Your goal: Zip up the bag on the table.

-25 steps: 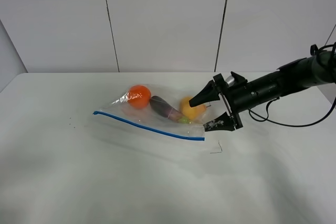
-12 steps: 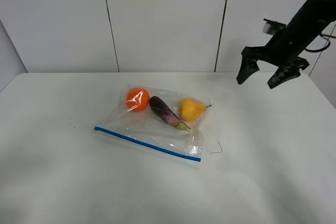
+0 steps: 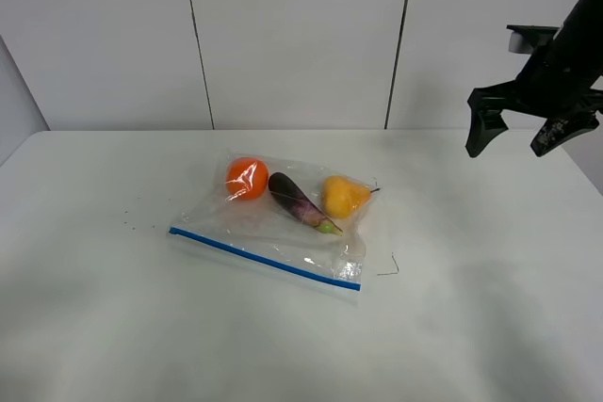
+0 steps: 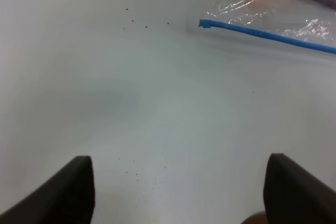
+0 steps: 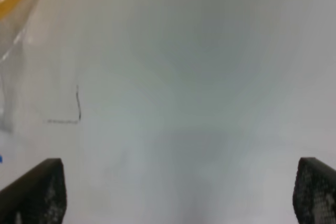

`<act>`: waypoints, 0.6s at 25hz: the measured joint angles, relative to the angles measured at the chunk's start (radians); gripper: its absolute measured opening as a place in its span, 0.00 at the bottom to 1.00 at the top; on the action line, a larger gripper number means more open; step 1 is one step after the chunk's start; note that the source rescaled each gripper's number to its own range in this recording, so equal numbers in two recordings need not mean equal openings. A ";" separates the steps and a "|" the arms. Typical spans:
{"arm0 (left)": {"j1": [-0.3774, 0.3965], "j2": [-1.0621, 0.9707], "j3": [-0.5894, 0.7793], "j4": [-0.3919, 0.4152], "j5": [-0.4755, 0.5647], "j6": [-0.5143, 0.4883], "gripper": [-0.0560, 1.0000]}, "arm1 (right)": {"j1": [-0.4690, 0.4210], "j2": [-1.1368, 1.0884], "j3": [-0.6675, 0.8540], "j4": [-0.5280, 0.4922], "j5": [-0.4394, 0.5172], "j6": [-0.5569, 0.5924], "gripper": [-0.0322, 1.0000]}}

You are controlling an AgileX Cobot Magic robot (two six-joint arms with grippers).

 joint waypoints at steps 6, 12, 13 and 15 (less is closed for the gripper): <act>0.000 0.000 0.000 0.000 0.000 -0.003 0.96 | 0.000 -0.136 0.159 -0.005 0.002 0.001 0.95; 0.000 0.000 0.000 0.000 0.000 -0.018 0.96 | 0.000 -0.310 0.327 -0.008 0.002 0.018 0.95; 0.000 0.000 0.000 0.000 0.000 -0.026 0.96 | 0.000 -0.341 0.359 -0.010 0.003 0.027 0.95; 0.000 0.000 0.000 0.002 0.000 -0.043 0.96 | 0.000 -0.414 0.424 -0.012 0.003 0.039 0.95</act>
